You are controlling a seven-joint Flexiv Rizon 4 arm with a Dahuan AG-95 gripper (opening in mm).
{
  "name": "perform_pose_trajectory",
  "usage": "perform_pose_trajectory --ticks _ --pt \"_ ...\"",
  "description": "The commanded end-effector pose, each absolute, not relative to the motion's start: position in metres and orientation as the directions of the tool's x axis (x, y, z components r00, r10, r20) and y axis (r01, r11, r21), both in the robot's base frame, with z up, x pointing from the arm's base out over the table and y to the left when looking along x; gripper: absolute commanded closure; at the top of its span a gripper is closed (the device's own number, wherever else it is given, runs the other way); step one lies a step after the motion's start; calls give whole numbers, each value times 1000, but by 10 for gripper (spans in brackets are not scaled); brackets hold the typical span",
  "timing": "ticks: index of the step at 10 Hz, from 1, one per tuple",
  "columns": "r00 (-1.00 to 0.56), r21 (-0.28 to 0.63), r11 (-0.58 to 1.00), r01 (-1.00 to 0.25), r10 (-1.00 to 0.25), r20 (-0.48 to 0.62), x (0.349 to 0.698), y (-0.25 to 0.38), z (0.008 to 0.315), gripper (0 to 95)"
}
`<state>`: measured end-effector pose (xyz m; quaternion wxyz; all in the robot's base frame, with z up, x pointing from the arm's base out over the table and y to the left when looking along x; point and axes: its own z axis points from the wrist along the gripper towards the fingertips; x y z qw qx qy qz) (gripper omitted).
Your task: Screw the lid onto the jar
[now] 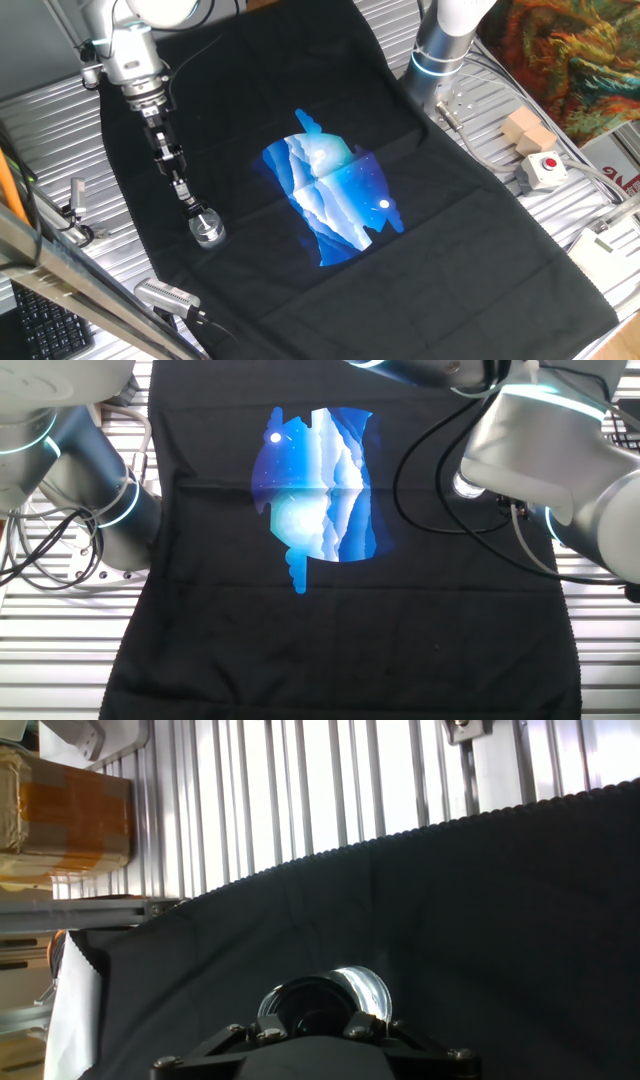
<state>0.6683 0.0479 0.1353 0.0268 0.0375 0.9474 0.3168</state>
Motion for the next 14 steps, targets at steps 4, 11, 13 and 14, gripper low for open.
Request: perform_pose_trajectory --ticks 4,11,13,14 --pt "-996 598 799 56 91 -27 668 50 132 570" --pt "-995 595 801 62 98 -29 668 55 129 570" --pt "-995 593 803 63 99 -27 668 55 128 570" --pt "-995 593 803 64 99 -28 667 55 128 570"
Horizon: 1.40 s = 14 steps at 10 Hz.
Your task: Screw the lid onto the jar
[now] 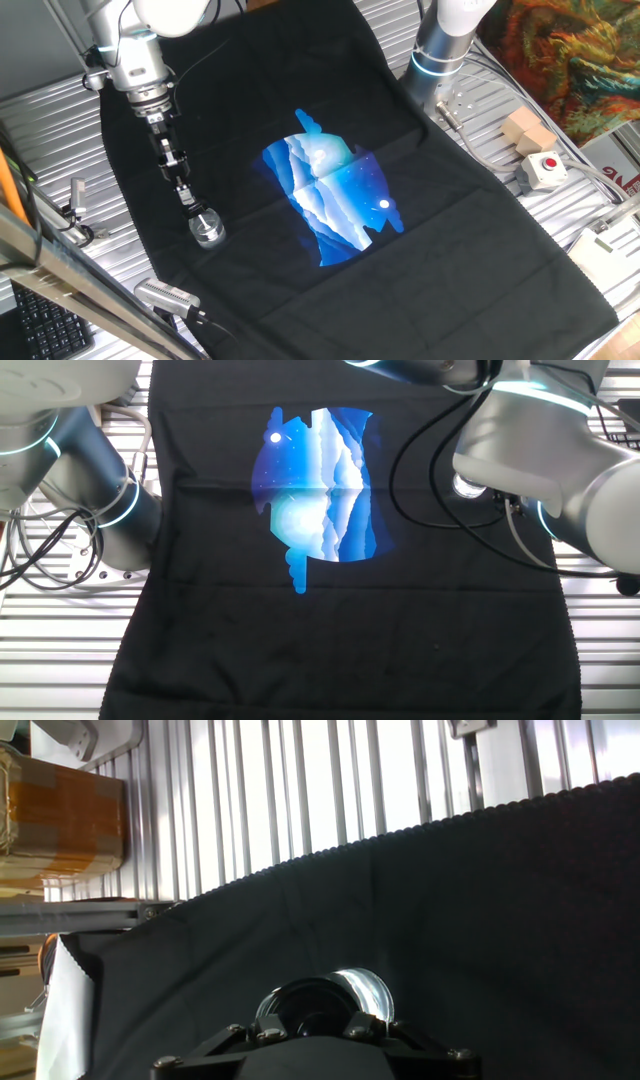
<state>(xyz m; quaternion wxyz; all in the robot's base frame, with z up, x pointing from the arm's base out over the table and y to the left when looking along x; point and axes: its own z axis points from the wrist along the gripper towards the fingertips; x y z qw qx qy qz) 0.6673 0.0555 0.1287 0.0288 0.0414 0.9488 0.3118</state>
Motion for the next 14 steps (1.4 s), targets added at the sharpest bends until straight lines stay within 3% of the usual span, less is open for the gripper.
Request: perform_pose_trajectory --ticks 1,2,3,7,8,14 --pt "-995 591 804 64 100 -27 667 55 128 570" --pt "-995 589 805 66 101 -27 667 55 128 570" --pt "-995 589 805 66 101 -26 667 56 128 760" --pt "-994 592 803 69 104 -25 667 56 128 760" --pt "-994 591 804 70 105 -25 667 56 128 950" --pt "-993 587 805 80 113 -20 668 56 129 950"
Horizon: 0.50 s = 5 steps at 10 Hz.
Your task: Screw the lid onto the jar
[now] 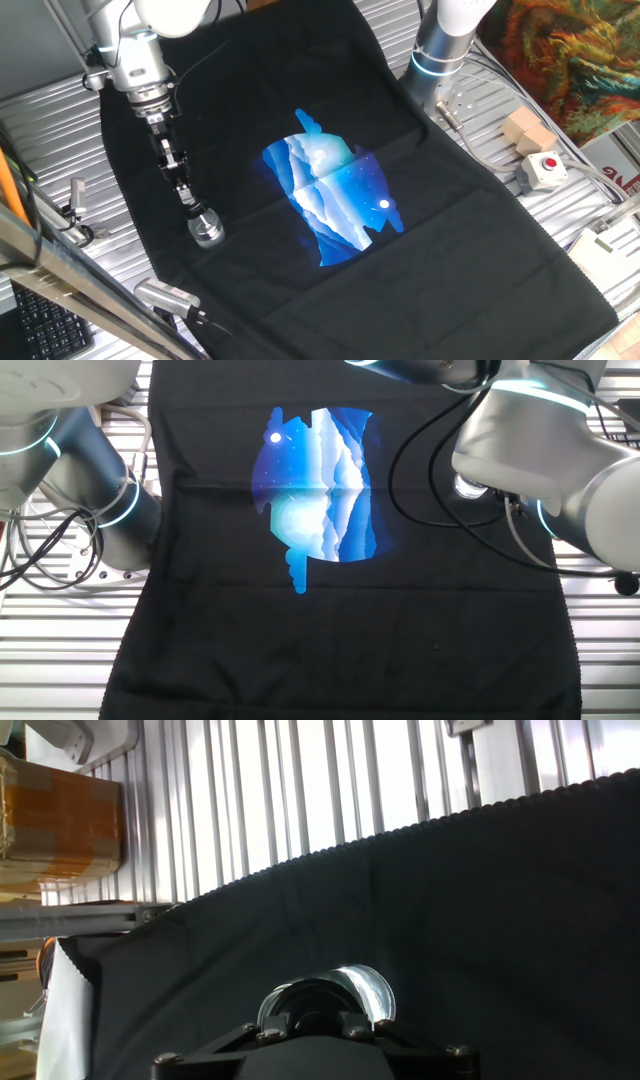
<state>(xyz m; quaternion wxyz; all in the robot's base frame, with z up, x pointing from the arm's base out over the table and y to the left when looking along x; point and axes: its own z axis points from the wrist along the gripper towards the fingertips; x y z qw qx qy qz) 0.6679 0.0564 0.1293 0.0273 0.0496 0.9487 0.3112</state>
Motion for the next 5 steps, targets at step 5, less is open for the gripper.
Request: perform_pose_trajectory --ticks 5 --pt "-993 564 820 97 121 -6 671 58 133 950"
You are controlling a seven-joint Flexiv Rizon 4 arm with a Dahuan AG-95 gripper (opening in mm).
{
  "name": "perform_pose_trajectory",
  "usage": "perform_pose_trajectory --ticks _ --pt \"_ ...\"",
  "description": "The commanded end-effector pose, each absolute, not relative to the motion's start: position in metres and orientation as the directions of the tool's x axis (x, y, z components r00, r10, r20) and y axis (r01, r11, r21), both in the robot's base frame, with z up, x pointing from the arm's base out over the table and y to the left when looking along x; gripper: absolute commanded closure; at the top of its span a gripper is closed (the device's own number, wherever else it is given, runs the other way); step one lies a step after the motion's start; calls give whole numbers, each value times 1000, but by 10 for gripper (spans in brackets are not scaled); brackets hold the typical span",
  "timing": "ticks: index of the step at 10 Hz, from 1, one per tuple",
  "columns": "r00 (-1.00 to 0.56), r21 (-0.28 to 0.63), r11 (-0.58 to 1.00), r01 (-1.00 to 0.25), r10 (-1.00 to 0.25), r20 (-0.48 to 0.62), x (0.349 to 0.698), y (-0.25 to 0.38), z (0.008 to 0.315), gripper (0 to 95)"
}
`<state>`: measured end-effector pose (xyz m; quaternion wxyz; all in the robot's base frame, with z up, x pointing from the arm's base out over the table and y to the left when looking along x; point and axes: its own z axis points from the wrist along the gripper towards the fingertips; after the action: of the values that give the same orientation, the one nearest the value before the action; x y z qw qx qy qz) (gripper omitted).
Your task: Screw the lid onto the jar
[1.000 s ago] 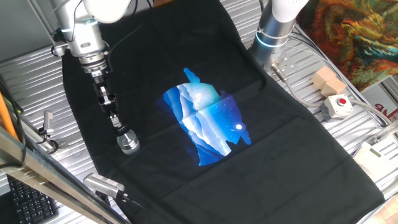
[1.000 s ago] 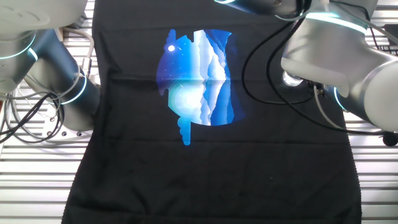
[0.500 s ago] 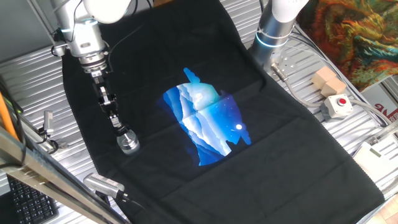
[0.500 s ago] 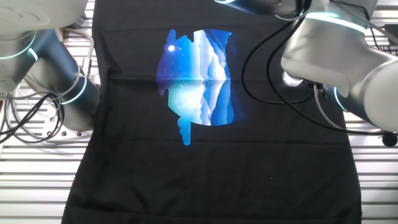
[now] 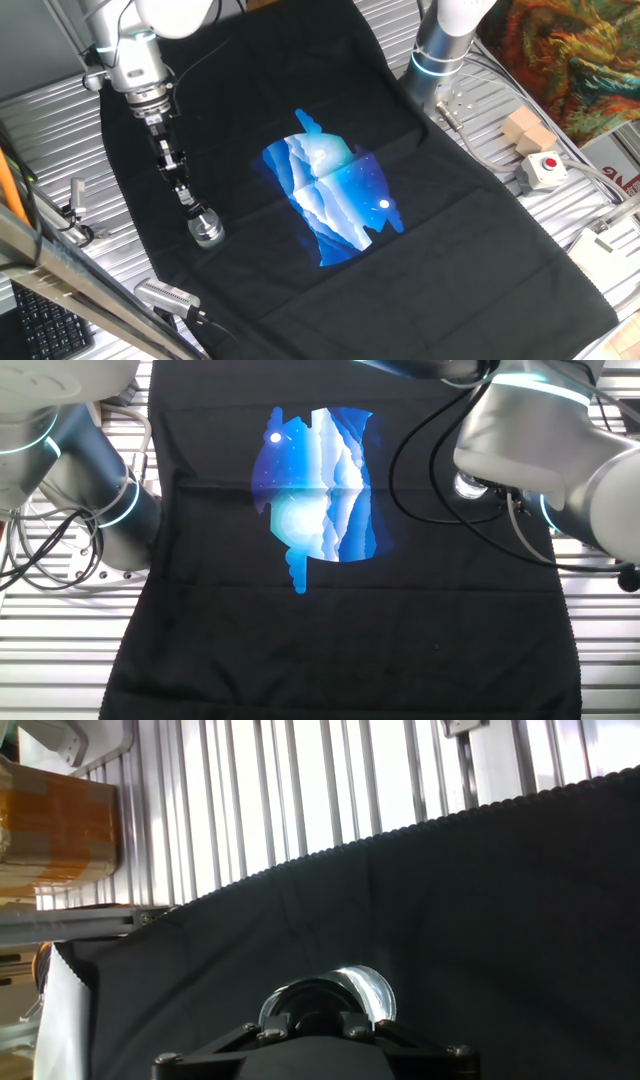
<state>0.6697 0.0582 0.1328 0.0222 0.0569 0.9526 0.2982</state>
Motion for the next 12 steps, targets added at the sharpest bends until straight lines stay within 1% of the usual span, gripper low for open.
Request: perform_pose_trajectory --ticks 1,12 --pt "-992 562 821 102 125 -2 672 59 135 950" --pt "-991 517 847 123 136 12 673 61 142 950"
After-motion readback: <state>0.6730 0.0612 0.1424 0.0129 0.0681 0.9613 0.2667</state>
